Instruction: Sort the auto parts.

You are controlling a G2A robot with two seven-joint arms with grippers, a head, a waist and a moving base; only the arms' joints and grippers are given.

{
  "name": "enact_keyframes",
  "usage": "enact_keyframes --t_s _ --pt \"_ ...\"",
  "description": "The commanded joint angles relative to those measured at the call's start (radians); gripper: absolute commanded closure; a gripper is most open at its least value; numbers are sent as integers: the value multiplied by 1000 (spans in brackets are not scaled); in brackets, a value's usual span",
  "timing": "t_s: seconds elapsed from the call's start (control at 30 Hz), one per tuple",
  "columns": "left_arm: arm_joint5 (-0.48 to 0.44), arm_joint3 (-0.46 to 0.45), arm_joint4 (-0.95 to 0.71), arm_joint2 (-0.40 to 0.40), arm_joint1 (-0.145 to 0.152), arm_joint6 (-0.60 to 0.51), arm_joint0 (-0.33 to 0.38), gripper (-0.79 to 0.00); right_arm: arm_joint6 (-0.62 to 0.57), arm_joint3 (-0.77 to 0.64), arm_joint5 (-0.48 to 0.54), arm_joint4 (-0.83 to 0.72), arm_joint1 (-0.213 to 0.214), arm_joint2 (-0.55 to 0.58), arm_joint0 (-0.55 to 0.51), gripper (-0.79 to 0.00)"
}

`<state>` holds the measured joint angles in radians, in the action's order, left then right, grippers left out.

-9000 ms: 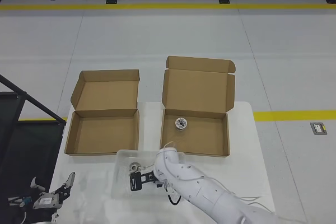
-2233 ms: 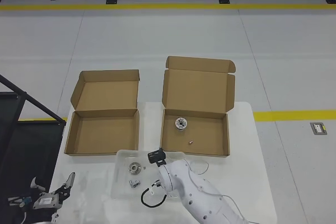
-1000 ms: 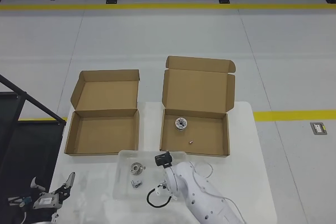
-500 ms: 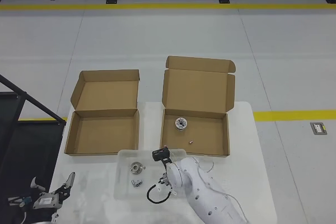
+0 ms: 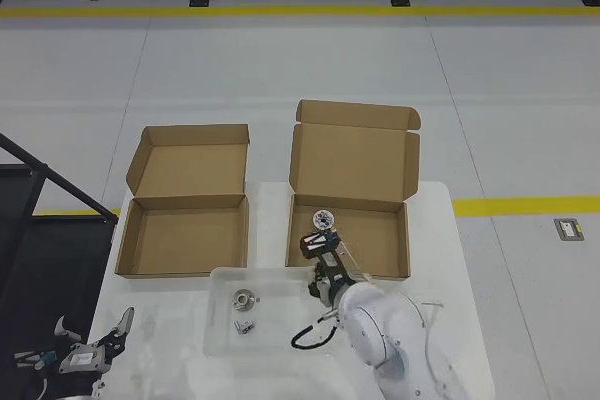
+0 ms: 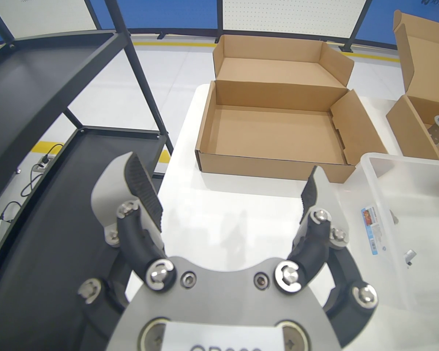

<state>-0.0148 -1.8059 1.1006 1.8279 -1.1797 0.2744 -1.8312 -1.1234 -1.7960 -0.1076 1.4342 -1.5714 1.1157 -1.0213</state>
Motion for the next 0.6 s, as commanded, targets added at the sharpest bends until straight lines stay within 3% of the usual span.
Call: enact_keyframes --t_s 0.0,0.1,0.57 --pt "0 0 0 0 0 0 0 -785 31 25 -9 40 2 20 27 0" --pt "0 0 0 0 0 0 0 -785 91 116 -2 79 2 33 85 0" --pt "0 0 0 0 0 0 0 -785 265 703 17 -94 -13 117 354 0"
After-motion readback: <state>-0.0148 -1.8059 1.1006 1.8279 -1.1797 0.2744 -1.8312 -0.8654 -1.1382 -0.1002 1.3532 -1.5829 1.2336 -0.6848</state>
